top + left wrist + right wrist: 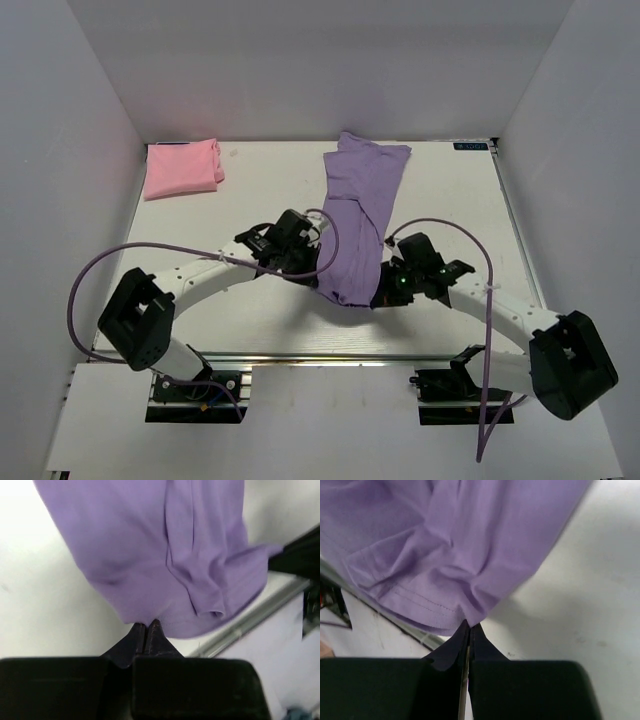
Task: Fold and stack the t-shirts
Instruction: Fold the folded rectangular tshirt in 1/3 of the way
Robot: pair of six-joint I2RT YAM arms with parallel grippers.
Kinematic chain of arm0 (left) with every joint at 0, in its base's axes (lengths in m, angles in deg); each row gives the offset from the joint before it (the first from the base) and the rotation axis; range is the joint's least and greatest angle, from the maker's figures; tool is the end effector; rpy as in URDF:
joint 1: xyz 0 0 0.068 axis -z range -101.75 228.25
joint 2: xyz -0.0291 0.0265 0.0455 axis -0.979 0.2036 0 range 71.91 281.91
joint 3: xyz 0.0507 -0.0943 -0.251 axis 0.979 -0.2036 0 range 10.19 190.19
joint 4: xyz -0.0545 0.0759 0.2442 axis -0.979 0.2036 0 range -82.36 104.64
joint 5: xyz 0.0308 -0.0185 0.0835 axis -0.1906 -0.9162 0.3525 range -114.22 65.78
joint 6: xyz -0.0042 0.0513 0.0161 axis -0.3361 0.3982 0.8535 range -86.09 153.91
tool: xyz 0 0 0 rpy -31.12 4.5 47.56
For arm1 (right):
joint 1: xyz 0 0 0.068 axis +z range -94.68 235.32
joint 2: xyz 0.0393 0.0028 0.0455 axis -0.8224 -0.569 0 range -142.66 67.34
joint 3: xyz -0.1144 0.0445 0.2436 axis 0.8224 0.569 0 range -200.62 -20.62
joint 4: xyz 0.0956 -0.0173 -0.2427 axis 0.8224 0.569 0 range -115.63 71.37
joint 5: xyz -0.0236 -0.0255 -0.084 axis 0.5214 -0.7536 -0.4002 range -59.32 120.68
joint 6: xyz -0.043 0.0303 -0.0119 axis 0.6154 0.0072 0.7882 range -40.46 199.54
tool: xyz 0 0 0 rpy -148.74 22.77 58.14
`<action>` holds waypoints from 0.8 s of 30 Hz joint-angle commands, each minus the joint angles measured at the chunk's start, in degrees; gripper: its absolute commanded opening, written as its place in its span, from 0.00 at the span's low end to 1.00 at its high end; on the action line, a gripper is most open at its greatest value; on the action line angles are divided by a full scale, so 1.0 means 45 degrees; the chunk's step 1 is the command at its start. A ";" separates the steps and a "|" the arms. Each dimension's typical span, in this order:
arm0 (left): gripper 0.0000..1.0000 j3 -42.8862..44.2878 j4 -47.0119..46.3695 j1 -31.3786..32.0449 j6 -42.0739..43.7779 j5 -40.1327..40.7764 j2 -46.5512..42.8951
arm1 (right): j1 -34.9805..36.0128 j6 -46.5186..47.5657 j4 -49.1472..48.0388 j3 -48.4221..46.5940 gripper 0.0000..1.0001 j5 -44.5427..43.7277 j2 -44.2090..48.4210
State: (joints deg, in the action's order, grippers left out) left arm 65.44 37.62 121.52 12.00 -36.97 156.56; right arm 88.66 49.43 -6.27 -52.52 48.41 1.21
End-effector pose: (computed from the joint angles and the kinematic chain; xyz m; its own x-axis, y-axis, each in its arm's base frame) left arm 0.2084 -0.2071 0.2149 -0.8614 0.3110 -0.4016 0.4623 0.8075 -0.3663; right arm 0.1724 0.1265 0.1798 -0.9201 -0.0333 -0.3904 -0.2462 0.8243 0.5098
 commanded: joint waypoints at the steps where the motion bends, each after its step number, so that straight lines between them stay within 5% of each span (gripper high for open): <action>1: 0.00 0.1665 0.0155 -0.0238 -0.0556 0.2629 0.0659 | -0.0221 0.0616 0.0306 -0.1949 0.00 -0.1517 -0.0811; 14: 0.00 0.7443 0.0116 -0.1527 -0.0230 0.2736 0.4997 | -0.2328 0.2412 0.1049 -0.7318 0.00 -0.2769 -0.4561; 24: 0.00 1.0613 -0.0330 -0.2426 0.0608 0.2054 0.7205 | -0.3581 0.3350 0.1266 -1.0114 0.00 -0.1386 -0.6944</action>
State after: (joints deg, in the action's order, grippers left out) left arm 110.51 38.38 111.72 12.15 -25.87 189.36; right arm 73.71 61.72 -1.44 -93.94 38.84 -28.62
